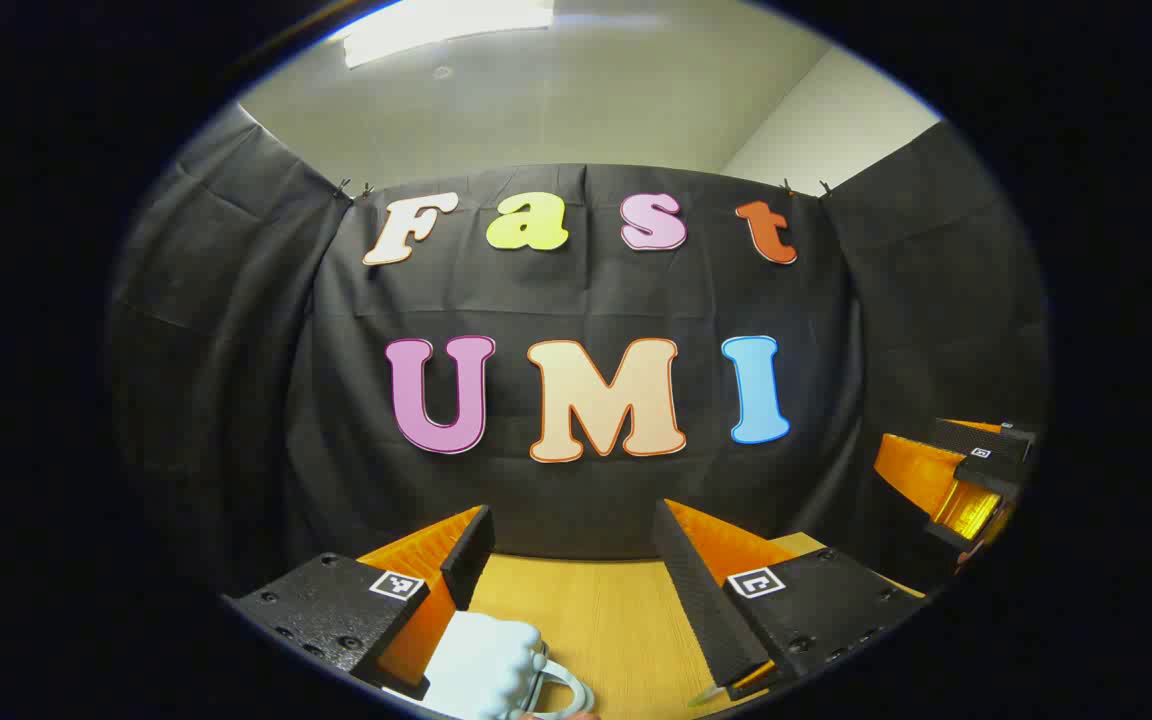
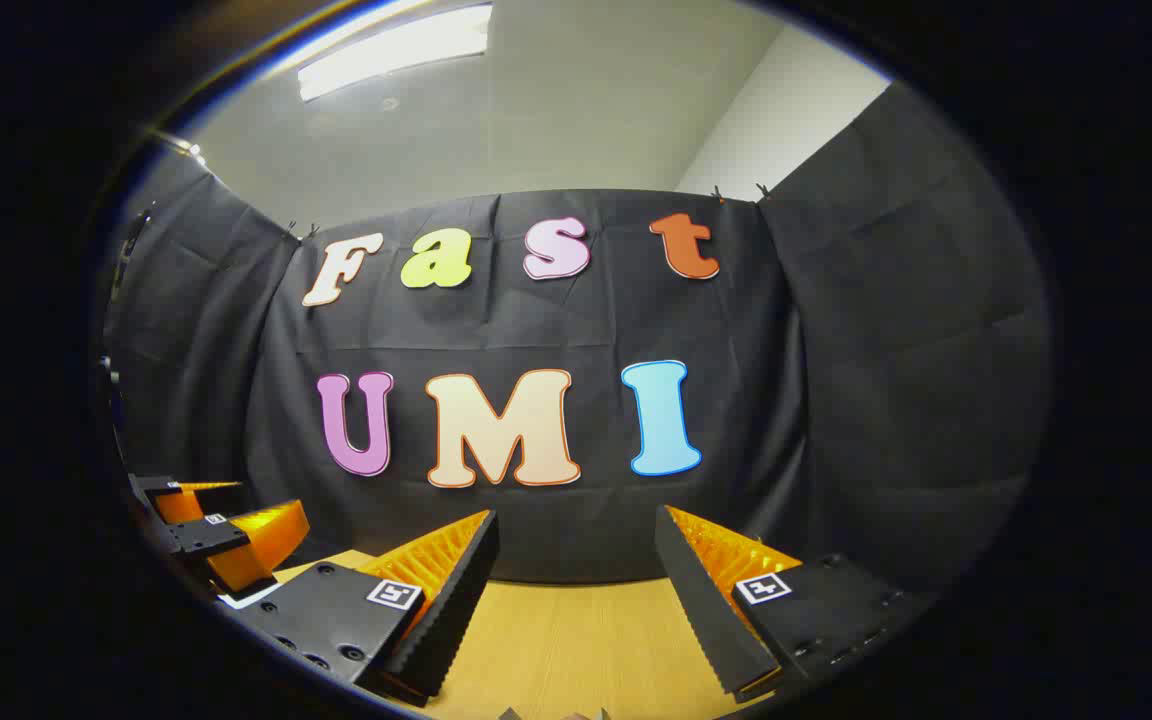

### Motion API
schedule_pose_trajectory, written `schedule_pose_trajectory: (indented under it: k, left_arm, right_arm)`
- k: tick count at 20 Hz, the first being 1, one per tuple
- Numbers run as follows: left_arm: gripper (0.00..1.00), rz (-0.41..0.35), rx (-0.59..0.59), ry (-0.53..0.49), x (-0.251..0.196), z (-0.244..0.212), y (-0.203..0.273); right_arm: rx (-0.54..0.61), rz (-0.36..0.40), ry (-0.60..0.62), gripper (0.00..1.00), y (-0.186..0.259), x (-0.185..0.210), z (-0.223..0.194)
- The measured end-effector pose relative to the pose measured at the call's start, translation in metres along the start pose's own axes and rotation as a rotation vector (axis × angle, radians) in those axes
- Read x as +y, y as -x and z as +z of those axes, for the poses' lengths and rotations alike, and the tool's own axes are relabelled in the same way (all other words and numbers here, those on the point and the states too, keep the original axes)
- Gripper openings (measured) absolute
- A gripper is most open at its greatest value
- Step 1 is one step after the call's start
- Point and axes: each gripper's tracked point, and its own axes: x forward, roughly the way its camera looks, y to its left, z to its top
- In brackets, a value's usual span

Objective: First open the suitcase, pack the skin care products into it, and then close the suitcase.

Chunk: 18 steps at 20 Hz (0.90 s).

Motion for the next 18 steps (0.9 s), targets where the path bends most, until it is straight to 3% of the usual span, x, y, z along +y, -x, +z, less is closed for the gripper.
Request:
schedule_pose_trajectory:
  k: [13,18]
  left_arm:
    - [0.94,0.02,0.078,-0.005,-0.003,-0.034,0.004]
    - [0.94,0.056,0.227,-0.05,-0.001,-0.093,0.008]
  right_arm:
    - [0.016,0.041,0.029,0.98,0.005,-0.01,-0.012]
    - [0.067,0.126,-0.017,0.98,0.002,-0.017,-0.034]
